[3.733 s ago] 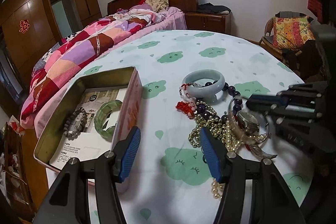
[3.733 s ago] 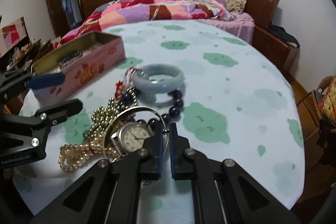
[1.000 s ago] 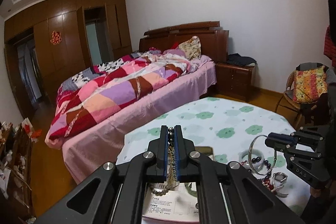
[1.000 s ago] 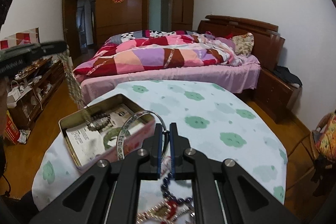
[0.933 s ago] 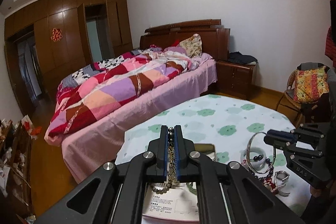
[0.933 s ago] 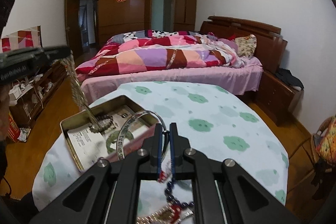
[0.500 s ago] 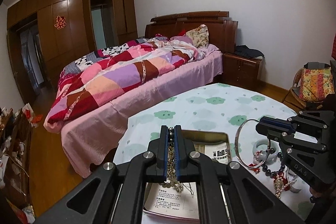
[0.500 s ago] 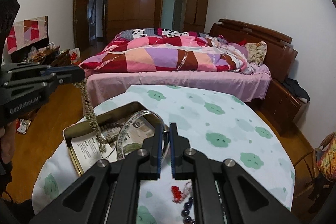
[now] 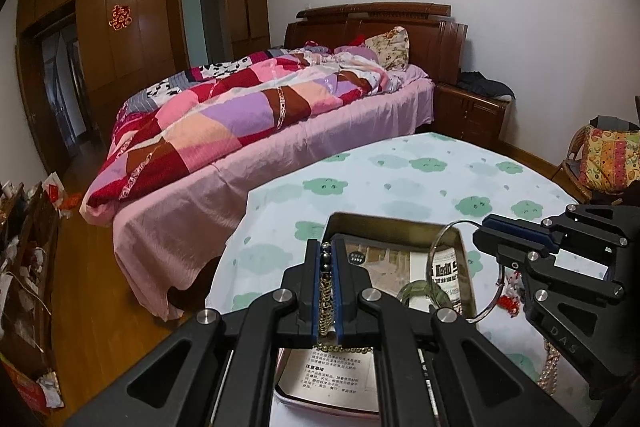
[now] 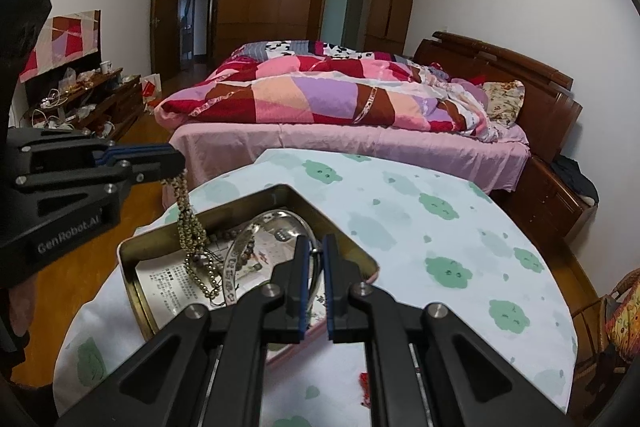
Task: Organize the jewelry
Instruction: 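Lift and carry the gold chain in left tool while right tool carries the silver bangle to the tin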
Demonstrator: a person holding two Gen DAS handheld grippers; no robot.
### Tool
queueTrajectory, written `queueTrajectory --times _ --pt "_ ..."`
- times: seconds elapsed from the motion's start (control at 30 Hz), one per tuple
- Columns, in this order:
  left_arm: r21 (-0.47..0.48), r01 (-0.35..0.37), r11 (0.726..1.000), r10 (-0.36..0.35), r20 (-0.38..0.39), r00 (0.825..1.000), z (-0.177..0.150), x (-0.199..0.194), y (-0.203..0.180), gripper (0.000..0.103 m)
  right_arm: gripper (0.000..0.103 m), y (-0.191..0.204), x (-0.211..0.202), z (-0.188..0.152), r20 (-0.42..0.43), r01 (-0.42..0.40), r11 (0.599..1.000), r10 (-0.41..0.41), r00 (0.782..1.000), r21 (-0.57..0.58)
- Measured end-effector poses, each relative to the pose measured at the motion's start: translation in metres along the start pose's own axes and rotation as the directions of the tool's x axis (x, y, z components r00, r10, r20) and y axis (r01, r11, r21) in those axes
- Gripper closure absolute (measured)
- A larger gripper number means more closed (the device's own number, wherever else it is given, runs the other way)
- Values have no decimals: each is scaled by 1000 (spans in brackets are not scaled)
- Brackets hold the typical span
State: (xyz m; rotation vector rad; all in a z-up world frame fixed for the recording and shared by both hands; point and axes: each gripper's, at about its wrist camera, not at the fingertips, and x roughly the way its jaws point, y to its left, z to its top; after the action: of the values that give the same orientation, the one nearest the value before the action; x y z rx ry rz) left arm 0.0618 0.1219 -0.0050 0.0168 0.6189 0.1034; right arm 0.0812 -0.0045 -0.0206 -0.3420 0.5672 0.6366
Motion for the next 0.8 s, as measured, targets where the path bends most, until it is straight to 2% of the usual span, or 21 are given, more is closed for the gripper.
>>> queueTrajectory --times 0.8 --pt "-11 -26 1000 25 -116 993 -29 42 7 99 94 21 37 -9 -81 -16 999 14 997 -32"
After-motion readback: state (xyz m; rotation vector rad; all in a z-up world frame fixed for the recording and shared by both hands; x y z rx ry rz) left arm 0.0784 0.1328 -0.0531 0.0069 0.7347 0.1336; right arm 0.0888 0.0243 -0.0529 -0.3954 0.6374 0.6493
